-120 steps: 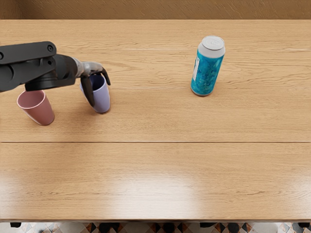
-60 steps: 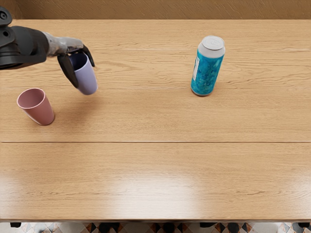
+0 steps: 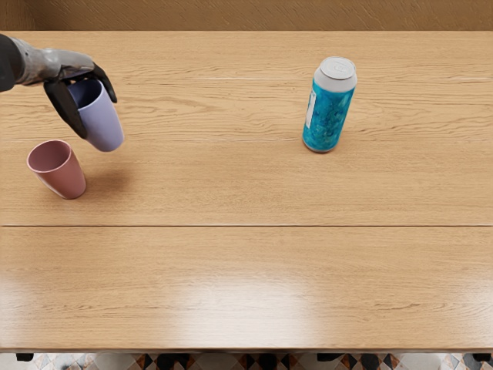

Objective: Pick up cup and place in cup with left hand

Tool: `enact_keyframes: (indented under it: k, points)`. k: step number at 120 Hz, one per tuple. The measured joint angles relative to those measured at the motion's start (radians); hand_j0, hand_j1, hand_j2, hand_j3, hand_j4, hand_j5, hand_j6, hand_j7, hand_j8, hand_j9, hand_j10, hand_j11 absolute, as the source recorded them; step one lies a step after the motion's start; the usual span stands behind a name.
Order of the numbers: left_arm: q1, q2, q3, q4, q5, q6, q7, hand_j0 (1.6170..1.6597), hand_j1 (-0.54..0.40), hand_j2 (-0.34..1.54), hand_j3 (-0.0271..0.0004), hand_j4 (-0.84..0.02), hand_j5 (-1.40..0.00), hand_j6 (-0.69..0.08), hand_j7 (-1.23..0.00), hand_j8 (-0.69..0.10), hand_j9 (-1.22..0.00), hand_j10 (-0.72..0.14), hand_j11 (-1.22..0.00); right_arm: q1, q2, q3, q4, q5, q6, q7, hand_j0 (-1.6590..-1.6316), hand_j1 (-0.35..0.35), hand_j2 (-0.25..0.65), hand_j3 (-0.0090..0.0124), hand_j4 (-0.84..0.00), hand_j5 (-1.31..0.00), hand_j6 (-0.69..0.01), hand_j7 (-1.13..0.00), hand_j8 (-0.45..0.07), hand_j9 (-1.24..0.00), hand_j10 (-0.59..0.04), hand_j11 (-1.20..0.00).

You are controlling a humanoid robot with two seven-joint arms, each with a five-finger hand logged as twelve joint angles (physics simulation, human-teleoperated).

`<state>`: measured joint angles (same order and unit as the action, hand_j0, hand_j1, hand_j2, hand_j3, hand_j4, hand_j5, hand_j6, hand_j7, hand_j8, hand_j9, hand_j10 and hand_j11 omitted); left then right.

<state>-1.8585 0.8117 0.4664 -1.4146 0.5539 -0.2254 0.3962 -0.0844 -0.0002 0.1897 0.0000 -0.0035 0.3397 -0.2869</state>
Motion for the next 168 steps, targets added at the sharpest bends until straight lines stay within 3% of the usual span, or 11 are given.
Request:
enact_keyframes:
  k: [35, 86, 126, 168]
  points:
    - [-0.079, 0.068, 0.053, -0.035, 0.000, -0.063, 0.003, 1.6527, -0.096, 0.04, 0.0000, -0.441, -0.69, -0.274, -0.66, -0.251, -0.67, -0.410, -0.68, 0.000, 0.000, 0.000, 0.000, 0.000, 0.000, 0.000, -1.6580, -0.348, -0.001, 0.0000, 0.000, 0.00, 0.007, 0.00, 0.005, 0.00, 0.004, 0.00]
    - [-0.122, 0.109, 0.112, -0.032, 0.008, -0.104, 0.007, 1.6528, -0.106, 0.05, 0.0000, -0.451, -0.69, -0.276, -0.66, -0.254, -0.66, -0.408, -0.67, 0.000, 0.000, 0.000, 0.000, 0.000, 0.000, 0.000, -1.6580, -0.348, -0.001, 0.0000, 0.000, 0.00, 0.007, 0.00, 0.005, 0.00, 0.004, 0.00]
    - [-0.126, 0.109, 0.155, -0.006, 0.020, -0.104, 0.007, 1.6507, -0.134, 0.11, 0.0000, -0.435, -0.69, -0.260, -0.67, -0.239, -0.67, -0.394, -0.69, 0.000, 0.000, 0.000, 0.000, 0.000, 0.000, 0.000, -1.6580, -0.348, -0.001, 0.0000, 0.000, 0.00, 0.007, 0.00, 0.005, 0.00, 0.004, 0.00]
    - [-0.112, 0.088, 0.195, 0.032, 0.027, -0.096, 0.004, 1.6534, -0.084, 0.04, 0.0000, -0.471, -0.67, -0.298, -0.65, -0.279, -0.65, -0.432, -0.66, 0.000, 0.000, 0.000, 0.000, 0.000, 0.000, 0.000, -1.6580, -0.348, -0.001, 0.0000, 0.000, 0.00, 0.007, 0.00, 0.005, 0.00, 0.004, 0.00]
